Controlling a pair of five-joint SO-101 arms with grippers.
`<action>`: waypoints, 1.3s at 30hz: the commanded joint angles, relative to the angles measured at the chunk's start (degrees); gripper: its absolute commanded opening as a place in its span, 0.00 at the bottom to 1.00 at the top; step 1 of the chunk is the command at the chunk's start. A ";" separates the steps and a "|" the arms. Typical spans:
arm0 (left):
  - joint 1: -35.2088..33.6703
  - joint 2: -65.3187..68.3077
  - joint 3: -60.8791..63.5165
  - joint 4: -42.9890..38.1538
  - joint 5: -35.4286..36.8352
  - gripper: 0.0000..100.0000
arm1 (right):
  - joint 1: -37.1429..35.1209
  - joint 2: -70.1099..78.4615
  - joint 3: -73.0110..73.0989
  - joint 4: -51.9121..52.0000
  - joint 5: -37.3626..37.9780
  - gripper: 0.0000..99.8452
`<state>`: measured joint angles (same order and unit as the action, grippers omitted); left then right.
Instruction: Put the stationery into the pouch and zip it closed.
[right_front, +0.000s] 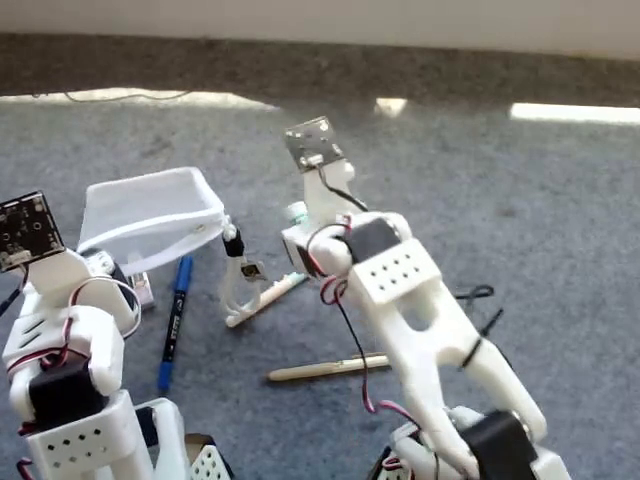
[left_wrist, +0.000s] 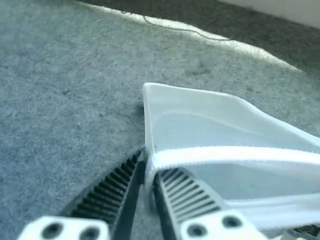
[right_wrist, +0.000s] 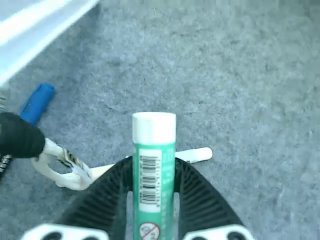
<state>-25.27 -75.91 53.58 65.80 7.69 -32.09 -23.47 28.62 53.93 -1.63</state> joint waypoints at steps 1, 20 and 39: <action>5.23 0.04 -7.69 2.81 -1.85 0.01 | 0.48 -7.60 -0.13 -1.10 -0.79 0.01; 8.13 30.11 -30.20 12.57 -3.96 0.01 | -0.57 -21.58 1.27 0.66 -4.31 0.01; 12.18 52.00 -55.08 27.43 -3.52 0.01 | -13.49 -35.12 4.18 -28.53 -4.04 0.01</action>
<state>-14.46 -24.57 2.42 91.74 4.18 -44.13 -57.32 32.13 34.24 -5.58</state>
